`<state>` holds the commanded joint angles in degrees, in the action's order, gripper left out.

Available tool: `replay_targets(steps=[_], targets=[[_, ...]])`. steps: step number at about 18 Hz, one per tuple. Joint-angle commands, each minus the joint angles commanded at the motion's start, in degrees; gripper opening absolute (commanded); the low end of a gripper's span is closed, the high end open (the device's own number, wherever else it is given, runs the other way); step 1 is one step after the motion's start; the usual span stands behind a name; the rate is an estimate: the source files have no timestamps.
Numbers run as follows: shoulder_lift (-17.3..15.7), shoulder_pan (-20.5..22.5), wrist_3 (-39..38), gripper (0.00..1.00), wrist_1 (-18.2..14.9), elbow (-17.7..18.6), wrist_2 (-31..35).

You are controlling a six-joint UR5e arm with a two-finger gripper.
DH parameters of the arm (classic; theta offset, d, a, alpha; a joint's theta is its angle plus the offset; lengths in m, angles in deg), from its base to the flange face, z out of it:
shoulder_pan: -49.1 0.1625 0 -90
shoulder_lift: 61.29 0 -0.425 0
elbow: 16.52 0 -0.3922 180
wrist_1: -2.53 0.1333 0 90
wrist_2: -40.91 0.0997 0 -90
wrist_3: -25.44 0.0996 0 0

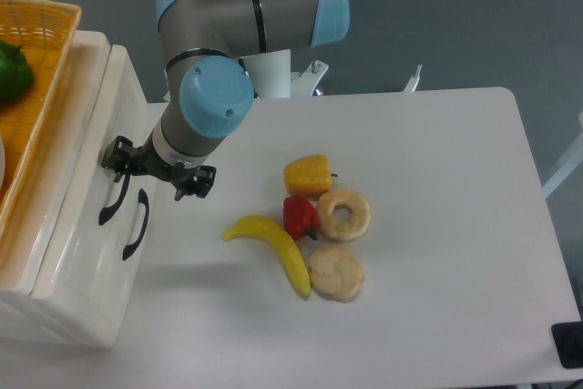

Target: Slide open the top white drawer

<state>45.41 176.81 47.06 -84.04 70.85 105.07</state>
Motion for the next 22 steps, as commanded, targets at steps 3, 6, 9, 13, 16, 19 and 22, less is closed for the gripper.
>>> replay_targets(steps=[3, 6, 9, 13, 16, 19, 22], targets=[[0.79, 0.0, 0.09, 1.0, 0.18, 0.09, 0.18], [1.41, 0.0, 0.09, 1.0, 0.61, 0.44, 0.26], [1.58, 0.0, 0.09, 1.0, 0.97, 0.44, 0.26], [1.93, 0.0, 0.53, 1.0, 1.41, 0.44, 1.32], [1.85, 0.0, 0.53, 1.0, 1.49, 0.44, 1.41], [1.41, 0.09, 0.61, 1.0, 1.41, 0.35, 1.5], [1.41, 0.09, 1.58, 1.0, 1.41, 0.26, 1.58]])
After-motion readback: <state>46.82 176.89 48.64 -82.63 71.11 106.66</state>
